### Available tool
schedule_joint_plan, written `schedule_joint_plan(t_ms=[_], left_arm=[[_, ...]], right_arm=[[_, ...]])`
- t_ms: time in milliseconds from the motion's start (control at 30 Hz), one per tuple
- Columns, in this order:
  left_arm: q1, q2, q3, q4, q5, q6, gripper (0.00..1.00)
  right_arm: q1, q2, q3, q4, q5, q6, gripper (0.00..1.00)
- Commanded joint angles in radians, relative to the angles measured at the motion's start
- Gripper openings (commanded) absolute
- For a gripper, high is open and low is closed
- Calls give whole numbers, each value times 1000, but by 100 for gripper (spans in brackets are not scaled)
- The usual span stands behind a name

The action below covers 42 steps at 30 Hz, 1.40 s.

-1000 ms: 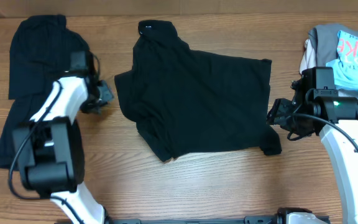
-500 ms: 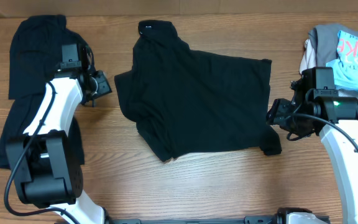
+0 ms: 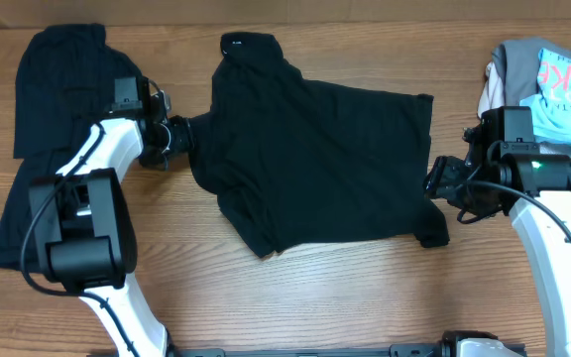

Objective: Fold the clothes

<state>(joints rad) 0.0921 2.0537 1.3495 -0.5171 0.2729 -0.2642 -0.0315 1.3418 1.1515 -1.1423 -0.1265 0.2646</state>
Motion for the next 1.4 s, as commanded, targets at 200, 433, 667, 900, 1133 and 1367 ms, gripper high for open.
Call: schedule_joint_plan(t_ms=[200,433,667,900,1133,1367], left_arm=[[-21,125,-12,19,47,51,63],[-70,195,-13,-2,61,51,62],[-114,248,-13,-23,60,47,35],[-101,256,-11,-24,23,23,4],[-15,213,57,-126,14,41,4],[49,129,171,-293,-140,122,4]], right_arm=[[-3,-6,0,12,-9,-2,66],[-3,-6,0,13,-10,1,66],[-3,-6,0,12,-11,2,66],[-3,-6,0,12,-26,2,66],[-3,-6,0,12,-26,1,66],[-3,-6,0,8,-26,2,66]])
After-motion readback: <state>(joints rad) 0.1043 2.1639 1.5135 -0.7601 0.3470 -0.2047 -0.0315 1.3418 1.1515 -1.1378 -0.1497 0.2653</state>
